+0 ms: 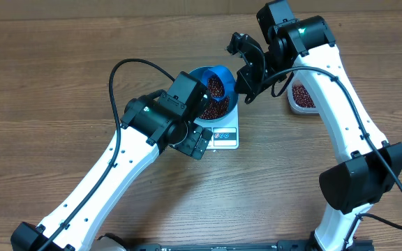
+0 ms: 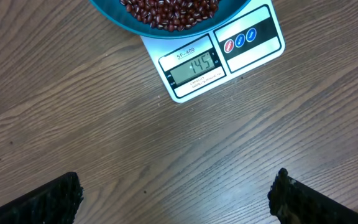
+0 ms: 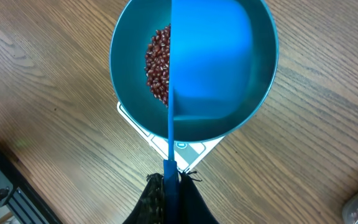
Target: Scoop item into bowl and weigh 150g on scale
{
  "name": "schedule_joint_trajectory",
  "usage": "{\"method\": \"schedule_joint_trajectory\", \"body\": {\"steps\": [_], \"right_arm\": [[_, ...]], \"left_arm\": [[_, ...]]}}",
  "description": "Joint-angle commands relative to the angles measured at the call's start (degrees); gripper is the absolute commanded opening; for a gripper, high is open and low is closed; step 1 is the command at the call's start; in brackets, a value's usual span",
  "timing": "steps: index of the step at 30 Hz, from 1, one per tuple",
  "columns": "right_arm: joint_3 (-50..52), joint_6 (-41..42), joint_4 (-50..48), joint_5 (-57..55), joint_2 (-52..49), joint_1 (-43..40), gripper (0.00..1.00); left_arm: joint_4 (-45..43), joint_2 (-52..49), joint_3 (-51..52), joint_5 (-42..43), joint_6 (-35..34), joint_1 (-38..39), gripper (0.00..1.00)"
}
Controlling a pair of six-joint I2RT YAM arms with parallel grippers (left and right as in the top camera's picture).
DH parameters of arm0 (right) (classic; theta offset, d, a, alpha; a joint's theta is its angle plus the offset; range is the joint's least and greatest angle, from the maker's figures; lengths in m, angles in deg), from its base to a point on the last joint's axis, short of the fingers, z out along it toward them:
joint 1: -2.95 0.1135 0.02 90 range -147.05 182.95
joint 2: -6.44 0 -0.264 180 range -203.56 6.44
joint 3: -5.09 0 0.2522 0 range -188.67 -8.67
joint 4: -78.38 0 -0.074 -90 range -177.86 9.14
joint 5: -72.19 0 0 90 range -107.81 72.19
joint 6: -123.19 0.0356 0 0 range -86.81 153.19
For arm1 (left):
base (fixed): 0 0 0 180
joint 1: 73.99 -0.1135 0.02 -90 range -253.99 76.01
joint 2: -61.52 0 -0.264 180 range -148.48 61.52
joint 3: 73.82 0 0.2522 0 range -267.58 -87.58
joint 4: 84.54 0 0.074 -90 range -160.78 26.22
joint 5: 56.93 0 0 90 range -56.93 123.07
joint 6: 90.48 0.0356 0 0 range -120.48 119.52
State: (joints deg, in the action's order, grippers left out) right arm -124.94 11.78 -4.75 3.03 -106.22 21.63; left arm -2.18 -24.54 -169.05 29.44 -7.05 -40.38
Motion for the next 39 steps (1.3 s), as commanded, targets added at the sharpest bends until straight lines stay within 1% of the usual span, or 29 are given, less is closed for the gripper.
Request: {"method": "schedule_joint_trajectory", "body": {"steps": [1,23,24,26,28,30,39], "right_arm": [[-1.55,0.37,-0.28,1.29,3.04,-0.44,0.04],[-1.55,0.37,0.26,1.33,3.04,-0.42,0.04],[-1.55,-0.33,0.85,1.33,3.04,-0.33,0.04],[-1.55,-4.98,2.47,1.18,3.04,0.02,0.04],[-1.55,-3.91,1.33,0.66,3.04,0.0,0.04],[-1.55,-0.66,-0.79,0.76,3.04,-0.68,0.04],[-1.55,-0.68,-0.26,1.33,3.04,-0.74,0.04]], "left_arm": [[-0.02,-0.17,-0.11,0.28,-0.96,-0.22,0.99],[-0.02,-0.17,-0.11,0.28,-0.96,-0.22,0.99],[0.0,-0.17,-0.11,0.28,-0.96,-0.22,1.0],[0.0,-0.17,-0.11,0.28,-0.96,-0.22,1.0],[-0.02,-0.17,-0.11,0.28,-0.96,-0.22,0.99],[0.0,-0.17,-0.11,0.28,-0.96,-0.22,0.99],[-0.02,-0.17,-0.11,0.28,-0.96,-0.22,1.0]]}}
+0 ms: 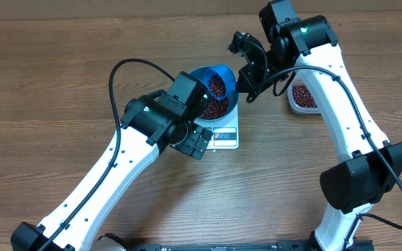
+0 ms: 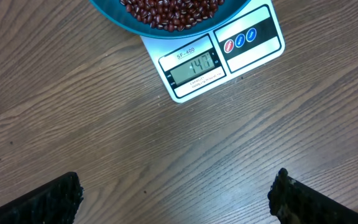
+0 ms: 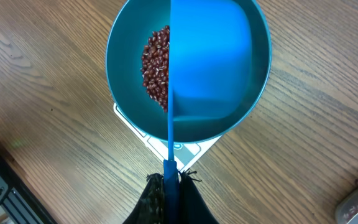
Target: Scoop item into bowl and weigh 150g on scale
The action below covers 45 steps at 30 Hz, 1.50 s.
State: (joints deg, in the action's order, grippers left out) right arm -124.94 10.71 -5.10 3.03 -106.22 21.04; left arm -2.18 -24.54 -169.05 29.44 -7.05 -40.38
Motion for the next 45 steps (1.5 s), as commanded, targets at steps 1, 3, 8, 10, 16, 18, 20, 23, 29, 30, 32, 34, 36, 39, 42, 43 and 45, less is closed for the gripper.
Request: {"method": "schedule_joint_trajectory", "body": {"steps": [1,3,8,10,16,18,20,23,29,30,32,34,36,39,42,43,45], "right_arm": [[-1.55,0.39,0.13,1.33,3.04,-0.15,0.04],[-1.55,0.37,0.26,1.31,3.04,-0.15,0.04],[-1.55,0.39,0.28,1.33,3.04,-0.15,0.04],[-1.55,0.42,0.31,1.36,3.04,-0.15,0.04],[-1.55,0.39,0.72,2.86,3.04,-0.22,0.04],[-1.55,0.39,0.72,2.86,3.04,-0.22,0.04],[-1.55,0.39,0.87,2.89,3.04,-0.22,0.04],[-1.55,0.39,1.11,2.86,3.04,-0.22,0.04],[-1.55,0.39,1.14,2.86,3.04,-0.22,0.04],[-1.55,0.39,1.14,2.86,3.04,-0.22,0.04],[-1.55,0.39,1.14,2.84,3.04,-0.22,0.04],[-1.55,0.39,1.14,2.86,3.04,-0.22,0.04],[-1.55,0.39,1.14,2.86,3.04,-0.22,0.04],[-1.55,0.39,1.14,2.86,3.04,-0.22,0.04],[-1.55,-0.5,1.88,3.04,3.04,-0.22,0.04],[-1.55,-1.57,2.32,3.3,3.04,-0.22,0.04],[-1.55,-1.44,2.08,3.26,3.04,-0.22,0.04]], "left_arm": [[-0.02,-0.17,-0.11,0.28,-0.96,-0.22,0.99],[-0.02,-0.17,-0.11,0.28,-0.96,-0.22,1.0],[0.0,-0.17,-0.11,0.28,-0.96,-0.22,0.99],[-0.02,-0.17,-0.11,0.28,-0.96,-0.22,0.99],[-0.02,-0.17,-0.11,0.28,-0.96,-0.22,0.99],[-0.02,-0.17,-0.11,0.28,-0.96,-0.22,1.0],[-0.04,-0.17,-0.11,0.28,-0.98,-0.22,1.0],[-0.02,-0.17,-0.11,0.28,-0.98,-0.22,1.0],[-0.04,-0.17,-0.11,0.28,-0.96,-0.22,0.99],[-0.04,-0.17,-0.11,0.28,-0.96,-0.22,1.0],[-0.04,-0.17,-0.11,0.28,-0.96,-0.22,1.0],[-0.02,-0.17,-0.11,0.28,-0.96,-0.22,1.0],[-0.02,-0.17,-0.11,0.28,-0.96,-0.22,0.99],[-0.02,-0.17,-0.11,0.28,-0.96,-0.22,0.99],[-0.04,-0.17,-0.11,0.28,-0.96,-0.22,1.0],[-0.04,-0.17,-0.11,0.28,-0.96,-0.22,1.0],[-0.02,-0.17,-0.11,0.28,-0.96,-0.22,1.0]]}}
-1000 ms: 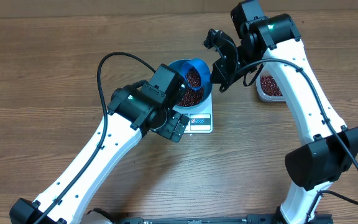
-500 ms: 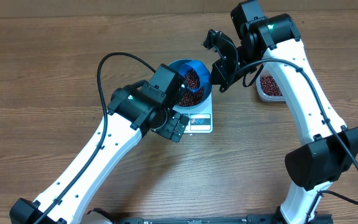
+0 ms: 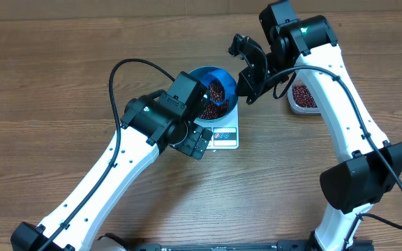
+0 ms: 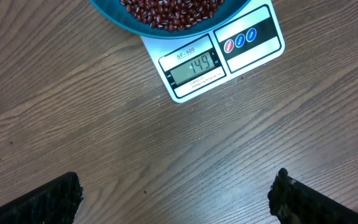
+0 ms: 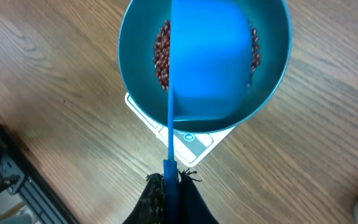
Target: Scoop item into bowl and weigh 150g on scale
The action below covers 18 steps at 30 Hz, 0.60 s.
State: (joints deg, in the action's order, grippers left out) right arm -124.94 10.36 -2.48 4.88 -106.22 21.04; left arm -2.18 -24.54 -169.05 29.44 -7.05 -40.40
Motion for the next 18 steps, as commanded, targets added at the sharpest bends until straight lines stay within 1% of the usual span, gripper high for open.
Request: {"method": "schedule_joint_trajectory", "body": {"steps": [1,18], "right_arm": [[-1.55,0.04,-1.07,1.4,3.04,-0.33,0.04],[-1.55,0.72,-0.63,1.46,3.04,-0.7,0.04]], "left_arm": [[-0.02,-0.17,-0.11,0.28,-0.96,-0.2,0.99],[-0.02,-0.17,-0.11,0.28,-0.96,-0.2,1.0]]}}
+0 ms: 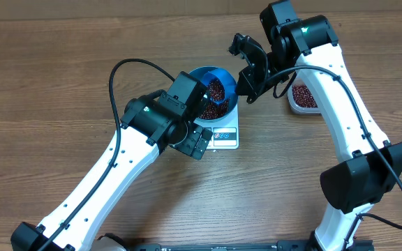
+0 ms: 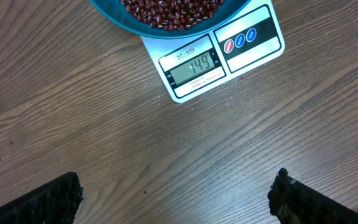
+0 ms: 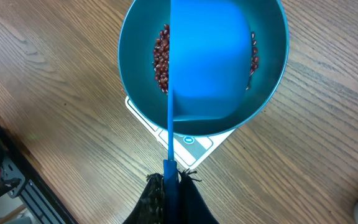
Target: Scoop item into bowl and weigh 150g on scale
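Observation:
A teal bowl point(image 3: 135, 81) of red beans point(image 2: 173, 12) stands on the white scale point(image 2: 241, 56), whose display point(image 2: 194, 65) reads 149. My right gripper point(image 3: 171, 180) is shut on the handle of a blue scoop point(image 3: 210, 56), turned on its side over the bowl and hiding most of the beans. In the overhead view the scoop point(image 1: 222, 75) hangs at the bowl's right rim. My left gripper point(image 2: 176, 193) is open over bare table in front of the scale, holding nothing.
A white container of red beans point(image 1: 302, 96) sits to the right of the scale, partly under my right arm. The left arm point(image 1: 152, 125) lies along the scale's left side. Bare wooden table point(image 1: 47, 84) surrounds them.
The right wrist view has shifted very slightly over the bowl. The display still reads 149. The left gripper has not moved.
With the scoop tipped over the bowl, the display read 145, then 147, then 149, where it now stays. My right gripper kept the scoop over the bowl, shifting a little toward its middle. The left gripper stayed open in front of the scale.

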{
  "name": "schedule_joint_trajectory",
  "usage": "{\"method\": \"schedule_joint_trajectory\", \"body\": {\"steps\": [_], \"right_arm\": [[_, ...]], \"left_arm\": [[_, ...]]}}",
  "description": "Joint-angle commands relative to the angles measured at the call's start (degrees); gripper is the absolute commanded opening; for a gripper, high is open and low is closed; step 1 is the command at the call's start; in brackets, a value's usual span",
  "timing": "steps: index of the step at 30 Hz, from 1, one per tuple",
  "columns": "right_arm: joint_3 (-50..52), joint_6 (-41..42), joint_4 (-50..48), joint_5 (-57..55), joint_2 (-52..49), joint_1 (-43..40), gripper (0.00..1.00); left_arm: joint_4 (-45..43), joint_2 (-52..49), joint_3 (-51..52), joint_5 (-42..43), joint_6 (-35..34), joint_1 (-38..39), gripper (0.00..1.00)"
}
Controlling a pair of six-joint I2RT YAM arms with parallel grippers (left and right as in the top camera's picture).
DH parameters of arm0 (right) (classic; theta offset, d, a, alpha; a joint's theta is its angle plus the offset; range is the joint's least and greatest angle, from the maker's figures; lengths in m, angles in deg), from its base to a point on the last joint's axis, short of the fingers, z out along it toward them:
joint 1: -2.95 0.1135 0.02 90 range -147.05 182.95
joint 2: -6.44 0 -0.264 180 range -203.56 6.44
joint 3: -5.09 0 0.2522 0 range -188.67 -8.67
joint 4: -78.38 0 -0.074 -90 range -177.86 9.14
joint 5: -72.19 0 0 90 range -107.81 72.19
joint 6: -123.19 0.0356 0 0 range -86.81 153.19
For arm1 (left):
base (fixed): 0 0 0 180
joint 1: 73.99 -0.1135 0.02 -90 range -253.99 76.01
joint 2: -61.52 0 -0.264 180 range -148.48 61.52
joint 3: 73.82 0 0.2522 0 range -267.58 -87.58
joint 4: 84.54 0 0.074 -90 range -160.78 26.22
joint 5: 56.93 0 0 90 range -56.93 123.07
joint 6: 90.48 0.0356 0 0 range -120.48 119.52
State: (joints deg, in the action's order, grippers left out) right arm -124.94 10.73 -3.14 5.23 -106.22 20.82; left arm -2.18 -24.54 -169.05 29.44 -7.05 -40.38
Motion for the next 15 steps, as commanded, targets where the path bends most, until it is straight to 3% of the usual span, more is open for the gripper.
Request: {"method": "schedule_joint_trajectory", "body": {"steps": [1,15], "right_arm": [[-1.55,0.37,0.07,1.11,3.04,-0.48,0.04],[-1.53,0.33,0.04,4.09,3.04,-2.16,0.04]], "left_arm": [[-0.04,-0.17,-0.11,0.28,-0.96,-0.22,0.99],[-0.02,-0.17,-0.11,0.31,-0.96,-0.22,1.0]]}}
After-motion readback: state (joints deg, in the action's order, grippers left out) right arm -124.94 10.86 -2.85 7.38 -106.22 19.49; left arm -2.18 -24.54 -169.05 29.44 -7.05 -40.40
